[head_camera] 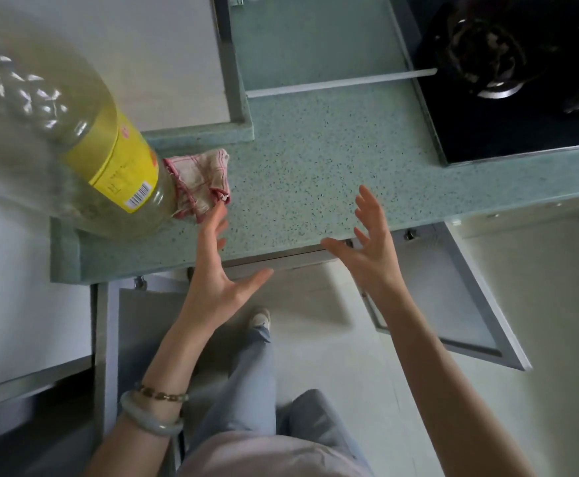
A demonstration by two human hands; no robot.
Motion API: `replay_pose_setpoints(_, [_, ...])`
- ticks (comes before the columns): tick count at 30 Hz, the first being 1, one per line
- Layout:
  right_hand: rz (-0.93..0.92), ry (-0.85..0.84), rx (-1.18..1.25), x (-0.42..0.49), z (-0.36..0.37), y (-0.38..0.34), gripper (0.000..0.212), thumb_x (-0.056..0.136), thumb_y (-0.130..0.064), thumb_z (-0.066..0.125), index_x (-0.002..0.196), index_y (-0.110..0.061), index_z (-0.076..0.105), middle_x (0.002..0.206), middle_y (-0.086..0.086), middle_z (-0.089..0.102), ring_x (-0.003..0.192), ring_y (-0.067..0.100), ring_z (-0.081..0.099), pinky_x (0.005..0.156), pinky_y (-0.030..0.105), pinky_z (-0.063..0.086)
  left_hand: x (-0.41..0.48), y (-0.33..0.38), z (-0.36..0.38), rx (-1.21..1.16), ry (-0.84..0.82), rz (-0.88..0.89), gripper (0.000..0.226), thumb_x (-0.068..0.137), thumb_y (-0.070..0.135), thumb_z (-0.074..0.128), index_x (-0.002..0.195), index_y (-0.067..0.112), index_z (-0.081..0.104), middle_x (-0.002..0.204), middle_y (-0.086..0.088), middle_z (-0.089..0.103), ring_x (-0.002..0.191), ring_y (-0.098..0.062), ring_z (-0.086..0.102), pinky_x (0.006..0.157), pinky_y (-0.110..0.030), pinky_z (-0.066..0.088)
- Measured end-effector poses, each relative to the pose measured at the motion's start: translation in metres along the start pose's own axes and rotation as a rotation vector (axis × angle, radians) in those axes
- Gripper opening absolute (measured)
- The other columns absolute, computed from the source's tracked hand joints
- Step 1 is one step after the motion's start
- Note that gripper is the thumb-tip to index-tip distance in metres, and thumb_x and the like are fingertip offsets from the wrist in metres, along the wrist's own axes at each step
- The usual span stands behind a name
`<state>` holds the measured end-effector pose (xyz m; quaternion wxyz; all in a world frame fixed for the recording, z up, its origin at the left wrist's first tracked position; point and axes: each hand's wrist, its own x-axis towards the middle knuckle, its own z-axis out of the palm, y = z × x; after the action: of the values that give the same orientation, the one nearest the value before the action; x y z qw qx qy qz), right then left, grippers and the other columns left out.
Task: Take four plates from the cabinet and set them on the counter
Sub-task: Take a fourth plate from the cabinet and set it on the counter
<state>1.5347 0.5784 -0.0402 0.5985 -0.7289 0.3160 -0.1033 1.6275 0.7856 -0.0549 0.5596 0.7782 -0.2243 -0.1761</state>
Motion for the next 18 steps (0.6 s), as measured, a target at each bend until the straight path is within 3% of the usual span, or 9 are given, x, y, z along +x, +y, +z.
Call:
replay_pose_setpoints(7, [-0.03, 0.029, 0.009, -0.03, -0.019, 0.07, 0.089, 0.073, -0.018, 0.077, 0.145, -0.035, 0.027, 0.152, -0.01, 0.032, 0.135, 0.001, 0.033, 0.11, 0.031, 0.031, -0.03, -0.041, 0.054, 0.012, -0.037, 0.023, 0.099, 0.07, 0.04, 0.075, 0.148, 0.018, 0.018, 0.154, -0.001, 0.026, 0.137, -0.006, 0.032, 0.112, -0.027, 0.029])
replay_pose_setpoints(12, [-0.005, 0.087, 0.033, -0.059, -0.037, 0.14, 0.088, 0.072, -0.017, 0.078, 0.141, -0.042, 0.031, 0.147, -0.014, 0.038, 0.134, 0.001, 0.035, 0.109, 0.029, 0.032, -0.061, -0.082, 0.095, 0.023, -0.048, 0.026, 0.099, 0.069, 0.038, 0.074, 0.147, 0.014, 0.018, 0.153, -0.005, 0.026, 0.138, -0.013, 0.031, 0.113, -0.035, 0.029])
replay_pose_setpoints(15, [0.003, 0.111, 0.036, -0.063, -0.042, 0.177, 0.087, 0.071, -0.016, 0.079, 0.14, -0.043, 0.033, 0.138, -0.028, 0.042, 0.132, -0.006, 0.036, 0.111, 0.03, 0.033, -0.067, -0.116, 0.116, 0.028, -0.066, 0.023, 0.1, 0.068, 0.038, 0.075, 0.148, 0.011, 0.02, 0.153, -0.007, 0.027, 0.139, -0.013, 0.031, 0.113, -0.03, 0.029])
replay_pose_setpoints(18, [-0.004, 0.126, 0.03, -0.049, -0.038, 0.219, 0.085, 0.072, -0.01, 0.078, 0.141, -0.033, 0.035, 0.129, -0.037, 0.043, 0.126, -0.015, 0.038, 0.108, 0.021, 0.034, -0.06, -0.163, 0.137, 0.025, -0.085, 0.015, 0.096, 0.069, 0.033, 0.078, 0.146, 0.012, 0.025, 0.152, -0.003, 0.03, 0.138, -0.011, 0.032, 0.112, -0.029, 0.029])
